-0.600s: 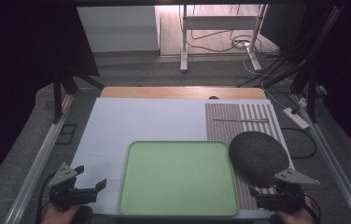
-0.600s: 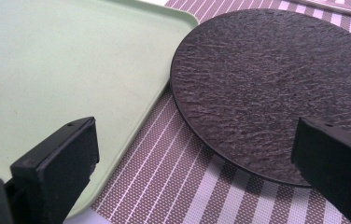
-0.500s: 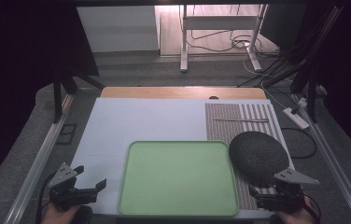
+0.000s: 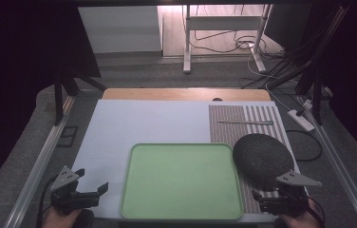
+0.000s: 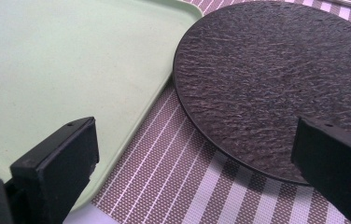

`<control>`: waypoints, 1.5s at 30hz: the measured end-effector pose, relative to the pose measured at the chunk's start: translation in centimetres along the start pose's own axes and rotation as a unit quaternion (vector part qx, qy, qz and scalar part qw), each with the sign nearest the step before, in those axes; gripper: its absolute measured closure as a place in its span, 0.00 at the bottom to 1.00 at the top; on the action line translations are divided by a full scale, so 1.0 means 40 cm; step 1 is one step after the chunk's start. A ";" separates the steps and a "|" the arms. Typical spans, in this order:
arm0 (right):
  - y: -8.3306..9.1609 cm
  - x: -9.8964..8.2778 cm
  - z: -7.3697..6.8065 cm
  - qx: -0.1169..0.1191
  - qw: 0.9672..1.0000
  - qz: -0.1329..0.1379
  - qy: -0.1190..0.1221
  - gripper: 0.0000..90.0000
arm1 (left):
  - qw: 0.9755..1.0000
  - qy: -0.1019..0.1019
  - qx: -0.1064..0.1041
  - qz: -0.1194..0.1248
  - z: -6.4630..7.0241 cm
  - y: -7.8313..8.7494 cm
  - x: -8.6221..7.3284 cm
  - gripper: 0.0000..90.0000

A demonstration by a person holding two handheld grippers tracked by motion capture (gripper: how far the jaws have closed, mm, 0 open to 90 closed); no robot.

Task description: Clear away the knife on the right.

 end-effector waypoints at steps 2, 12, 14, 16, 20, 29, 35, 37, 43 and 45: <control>-0.001 0.000 0.001 0.002 1.000 -0.003 -0.001 0.02 | 1.000 -0.001 0.001 -0.001 0.000 0.000 0.000 0.00; -0.003 0.014 -0.002 0.011 1.000 0.004 0.011 0.00 | 1.000 0.003 0.003 -0.003 -0.001 -0.001 0.001 0.01; -0.004 0.021 0.000 0.008 1.000 0.006 0.016 0.00 | 1.000 0.003 0.004 -0.002 -0.001 -0.001 0.000 0.01; -0.007 0.026 0.003 0.007 1.000 0.006 0.018 0.00 | 1.000 0.003 0.004 -0.003 -0.001 -0.001 0.000 0.01; -0.012 0.031 0.008 0.008 1.000 0.007 0.019 0.00 | 1.000 0.004 0.004 -0.004 -0.001 -0.002 0.001 0.01; -0.029 0.048 0.030 0.017 1.000 0.007 0.019 0.00 | 1.000 0.004 0.005 -0.008 -0.001 -0.004 0.001 0.00; -0.042 0.059 0.049 0.015 1.000 0.006 0.018 0.00 | 1.000 0.003 0.006 -0.007 0.000 -0.003 0.001 0.01; -0.049 0.062 0.051 0.019 1.000 0.003 0.018 0.00 | 1.000 0.003 0.007 -0.007 0.000 -0.004 0.001 0.01; -0.065 0.073 0.053 0.021 0.999 -0.004 0.030 0.00 | 1.000 0.001 0.008 -0.006 0.001 -0.004 0.001 0.01; -0.075 0.081 0.058 0.022 0.999 0.000 0.036 0.00 | 1.000 0.001 0.008 -0.007 0.001 -0.004 0.001 0.01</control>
Point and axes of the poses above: each handheld gripper's, and its own axes: y roughly backward along the jaws, x roughly out of its top, z roughly to its right, the point moved 2 cm from there along -y, roughly forward along the jaws, and after that the axes turned 6 degrees about y, right-handed, at the moved point
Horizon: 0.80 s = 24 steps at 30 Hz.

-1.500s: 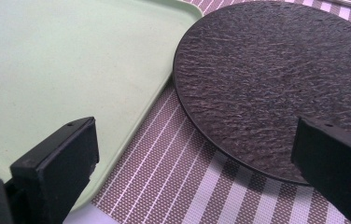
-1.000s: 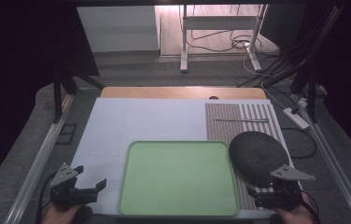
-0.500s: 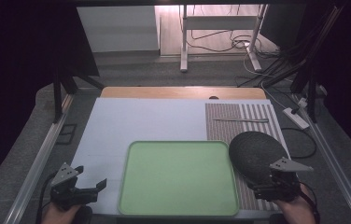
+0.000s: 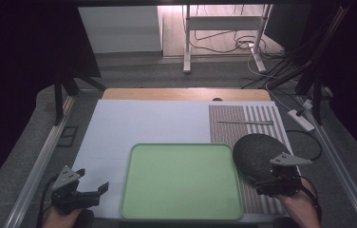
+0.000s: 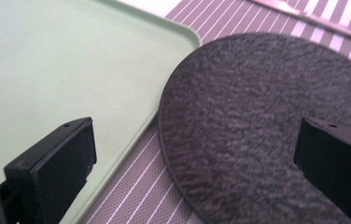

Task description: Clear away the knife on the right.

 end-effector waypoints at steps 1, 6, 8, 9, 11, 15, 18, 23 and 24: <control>0.000 0.000 0.000 0.000 1.000 0.000 0.000 0.00 | 1.000 0.000 0.000 0.000 0.000 0.000 0.000 0.01; -0.017 0.009 0.025 0.002 1.000 0.007 -0.012 0.00 | 1.000 0.000 0.000 -0.001 0.000 0.000 0.000 0.01; -0.022 0.013 0.031 0.006 1.000 0.004 -0.017 0.00 | 1.000 0.001 0.000 -0.001 0.000 0.000 0.000 0.01; -0.025 0.015 0.033 0.008 1.000 0.005 -0.018 0.00 | 1.000 0.001 0.001 -0.001 0.000 0.000 0.000 0.01; -0.027 0.017 0.035 0.008 1.000 0.007 -0.017 0.00 | 1.000 0.001 0.001 -0.001 0.000 0.000 0.000 0.01; -0.040 0.031 0.045 0.003 1.000 0.016 -0.014 0.00 | 1.000 0.001 0.001 -0.001 -0.001 0.000 0.000 0.01; -0.049 0.039 0.054 -0.001 1.000 0.016 -0.012 0.00 | 1.000 0.002 0.001 -0.002 -0.001 0.000 0.000 0.01; -0.070 0.052 0.069 -0.006 1.000 0.015 -0.018 0.00 | 1.000 0.002 0.002 -0.002 -0.001 0.000 0.000 0.01; -0.075 0.055 0.072 -0.007 1.000 0.013 -0.020 0.00 | 1.000 0.002 0.002 -0.002 -0.001 0.000 0.000 0.01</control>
Point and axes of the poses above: each handheld gripper's, and its own axes: y roughly backward along the jaws, x roughly out of its top, z roughly to its right, the point moved 2 cm from there along -y, roughly forward along the jaws, and after that the axes turned 6 degrees about y, right-handed, at the moved point
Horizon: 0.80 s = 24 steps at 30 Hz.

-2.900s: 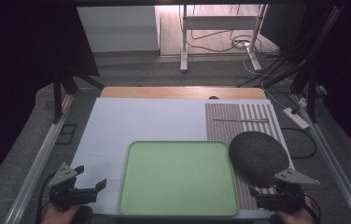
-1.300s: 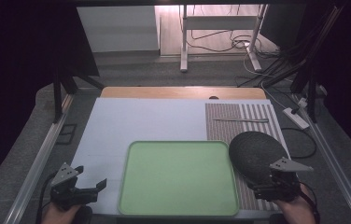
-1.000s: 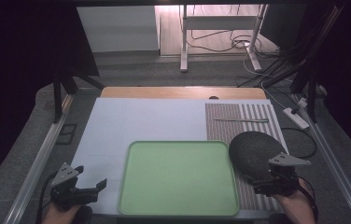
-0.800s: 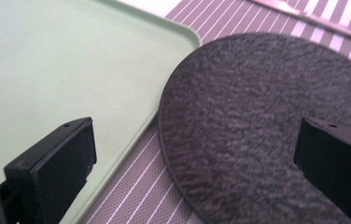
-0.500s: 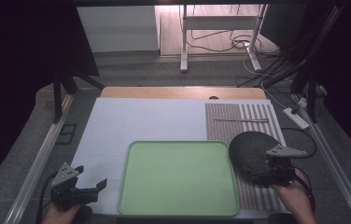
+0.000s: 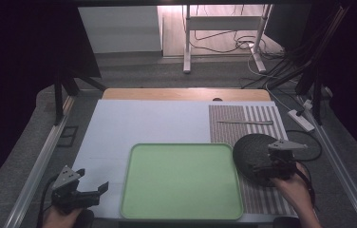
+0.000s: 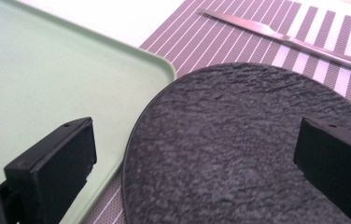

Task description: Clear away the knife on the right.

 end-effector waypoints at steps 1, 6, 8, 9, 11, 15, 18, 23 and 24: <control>0.000 0.000 0.000 0.000 1.000 0.000 0.000 0.00 | 1.000 0.000 0.000 0.000 0.000 0.000 0.000 0.01; -0.029 0.012 0.019 -0.002 1.000 -0.009 0.000 0.00 | 1.000 0.001 0.000 0.000 0.000 0.000 0.000 0.01; -0.036 0.016 0.025 -0.003 1.000 -0.014 -0.002 0.00 | 1.000 0.001 0.000 0.000 0.000 0.000 0.000 0.01; -0.041 0.019 0.029 -0.004 1.000 -0.017 -0.002 0.00 | 1.000 0.001 -0.001 0.000 0.000 0.000 0.000 0.01; -0.050 0.023 0.036 -0.010 1.000 -0.022 0.001 0.00 | 1.000 0.001 -0.001 0.000 0.000 0.000 0.000 0.01; -0.072 0.029 0.050 -0.013 0.999 -0.032 0.000 0.00 | 1.000 0.001 -0.001 0.001 -0.001 0.000 0.000 0.01; -0.083 0.031 0.056 -0.015 0.999 -0.037 -0.002 0.00 | 1.000 0.001 -0.001 0.001 0.000 0.000 0.000 0.01; -0.108 0.040 0.079 -0.017 0.998 -0.063 -0.009 0.00 | 1.000 0.001 -0.002 0.001 -0.001 0.000 0.000 0.01; -0.108 0.040 0.079 -0.017 0.998 -0.063 -0.009 0.00 | 1.000 0.001 -0.002 0.001 -0.001 0.000 0.000 0.01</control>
Point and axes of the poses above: each handheld gripper's, and its own axes: y roughly backward along the jaws, x roughly out of its top, z roughly to its right, the point moved 2 cm from there along -y, roughly forward along the jaws, and after that the axes turned 6 degrees about y, right-handed, at the moved point
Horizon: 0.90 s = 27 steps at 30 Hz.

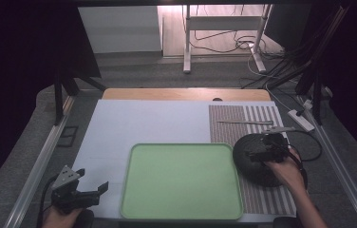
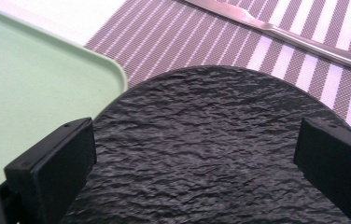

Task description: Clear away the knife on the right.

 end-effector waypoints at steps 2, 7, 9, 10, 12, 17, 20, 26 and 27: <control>-0.013 0.005 0.009 0.000 1.000 -0.012 0.011 0.00 | 1.000 0.000 0.000 0.000 0.000 0.000 0.000 0.01; -0.029 0.022 0.029 -0.002 1.000 -0.009 0.002 0.00 | 1.000 0.000 0.000 0.000 0.000 0.000 0.000 0.01; -0.035 0.032 0.038 -0.009 1.000 -0.006 -0.003 0.00 | 1.000 0.000 0.000 0.000 0.000 0.000 0.000 0.01; -0.038 0.038 0.043 -0.011 1.000 -0.004 -0.008 0.00 | 1.000 0.000 0.000 0.000 0.000 0.000 0.000 0.01; -0.042 0.044 0.048 -0.014 1.000 -0.003 -0.014 0.00 | 1.000 -0.001 0.000 0.000 0.000 0.000 0.000 0.01; -0.070 0.077 0.076 -0.028 0.999 -0.004 -0.020 0.00 | 1.000 -0.001 -0.001 0.001 0.000 0.000 0.000 0.01; -0.088 0.090 0.088 -0.034 0.999 -0.007 -0.021 0.00 | 1.000 -0.001 -0.001 0.001 0.000 0.000 0.000 0.01; -0.126 0.114 0.105 -0.043 0.999 -0.016 -0.017 0.00 | 1.000 -0.001 -0.002 0.001 -0.001 0.001 0.000 0.01; -0.126 0.114 0.105 -0.043 0.999 -0.016 -0.017 0.00 | 1.000 -0.001 -0.002 0.001 -0.001 0.001 0.000 0.01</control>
Point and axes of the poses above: each handheld gripper's, and its own axes: y roughly backward along the jaws, x roughly out of its top, z roughly to its right, the point moved 2 cm from there along -y, roughly forward along the jaws, and after that the axes turned 6 degrees about y, right-handed, at the moved point
